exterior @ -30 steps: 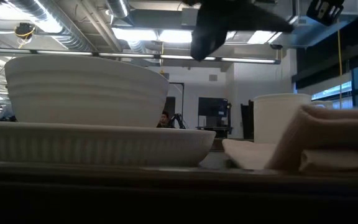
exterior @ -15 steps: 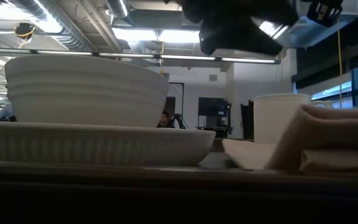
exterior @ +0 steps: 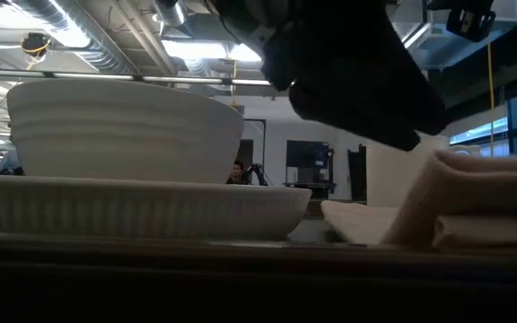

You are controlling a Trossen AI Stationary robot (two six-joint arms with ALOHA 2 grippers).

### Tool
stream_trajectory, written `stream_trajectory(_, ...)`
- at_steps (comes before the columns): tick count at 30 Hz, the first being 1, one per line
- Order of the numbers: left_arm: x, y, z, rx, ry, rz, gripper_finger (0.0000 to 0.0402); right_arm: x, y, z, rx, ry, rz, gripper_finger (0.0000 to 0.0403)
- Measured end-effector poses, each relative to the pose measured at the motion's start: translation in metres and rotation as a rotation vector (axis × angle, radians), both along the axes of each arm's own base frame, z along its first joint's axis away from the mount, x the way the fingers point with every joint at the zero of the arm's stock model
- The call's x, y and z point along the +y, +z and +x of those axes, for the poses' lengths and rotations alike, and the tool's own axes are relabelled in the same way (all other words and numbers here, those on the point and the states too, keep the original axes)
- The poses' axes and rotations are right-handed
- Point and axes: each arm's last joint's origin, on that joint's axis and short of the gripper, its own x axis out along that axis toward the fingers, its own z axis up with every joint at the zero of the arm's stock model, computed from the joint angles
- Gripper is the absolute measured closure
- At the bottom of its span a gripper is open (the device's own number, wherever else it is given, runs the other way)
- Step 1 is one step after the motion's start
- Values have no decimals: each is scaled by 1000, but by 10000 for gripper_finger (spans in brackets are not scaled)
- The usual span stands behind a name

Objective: Set up tray
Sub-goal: Put the brown napkin below the white mug on the brown serving tray

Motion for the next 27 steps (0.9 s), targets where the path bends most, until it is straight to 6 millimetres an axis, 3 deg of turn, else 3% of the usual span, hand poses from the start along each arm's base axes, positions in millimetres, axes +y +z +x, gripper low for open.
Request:
stream_trajectory(6,11,-4,5,-6,-29,76,188,1,-1,2,10,-11,12,293)
stream_trajectory(14,12,-13,5,31,-76,80,188,3,-6,9,44,-25,23,293)
stream_trajectory(22,13,19,20,134,-110,129,197,5,-10,16,75,-50,52,293)
stream_trajectory(27,6,-2,33,258,-166,134,207,6,-12,18,90,-69,76,293)
